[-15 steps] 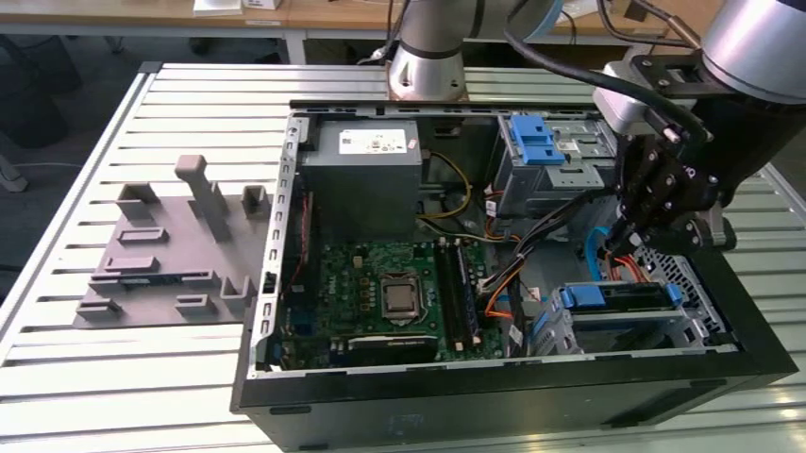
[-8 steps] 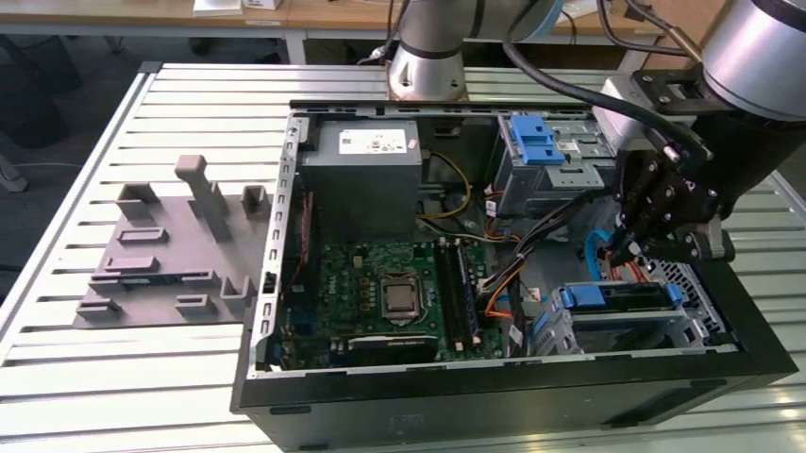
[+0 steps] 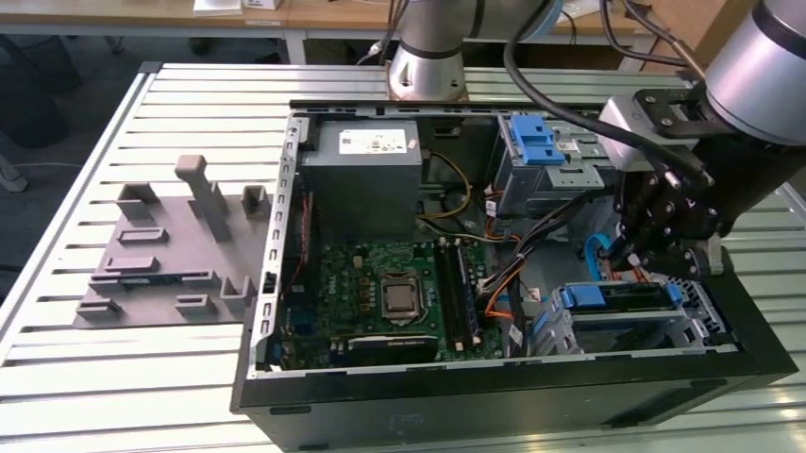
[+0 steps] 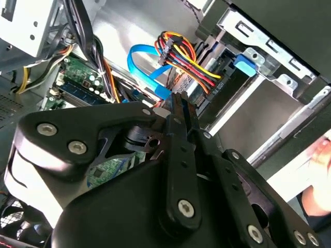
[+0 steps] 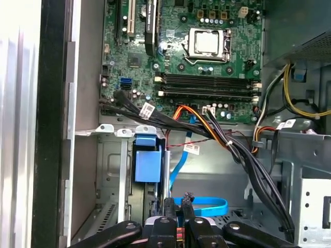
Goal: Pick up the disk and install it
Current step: 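Insert the second disk wire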
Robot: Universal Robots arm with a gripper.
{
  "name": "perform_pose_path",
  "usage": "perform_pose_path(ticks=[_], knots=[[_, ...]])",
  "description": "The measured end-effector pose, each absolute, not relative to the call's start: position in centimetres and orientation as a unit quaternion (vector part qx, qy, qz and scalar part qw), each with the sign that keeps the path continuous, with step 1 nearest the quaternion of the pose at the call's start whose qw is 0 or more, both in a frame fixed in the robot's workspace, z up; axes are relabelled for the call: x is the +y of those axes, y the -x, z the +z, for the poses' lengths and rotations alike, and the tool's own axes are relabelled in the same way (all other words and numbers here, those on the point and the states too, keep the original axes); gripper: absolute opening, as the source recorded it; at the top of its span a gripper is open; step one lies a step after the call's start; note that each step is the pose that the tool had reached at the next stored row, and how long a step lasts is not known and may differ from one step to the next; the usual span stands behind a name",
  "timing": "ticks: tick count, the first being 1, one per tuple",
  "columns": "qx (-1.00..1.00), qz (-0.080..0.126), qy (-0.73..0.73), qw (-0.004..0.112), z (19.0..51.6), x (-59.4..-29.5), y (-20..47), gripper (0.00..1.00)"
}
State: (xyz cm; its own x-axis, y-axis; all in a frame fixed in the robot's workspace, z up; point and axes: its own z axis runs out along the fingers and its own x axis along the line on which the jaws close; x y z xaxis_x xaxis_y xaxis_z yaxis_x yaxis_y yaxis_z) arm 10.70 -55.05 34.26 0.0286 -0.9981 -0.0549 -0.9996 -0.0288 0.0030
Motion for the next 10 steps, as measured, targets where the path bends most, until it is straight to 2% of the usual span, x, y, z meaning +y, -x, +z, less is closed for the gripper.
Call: perform_pose_path(ticks=[10], knots=[[0.697, 0.022, 0.716, 0.02, 33.83, -56.09, -10.7, 0.16]])
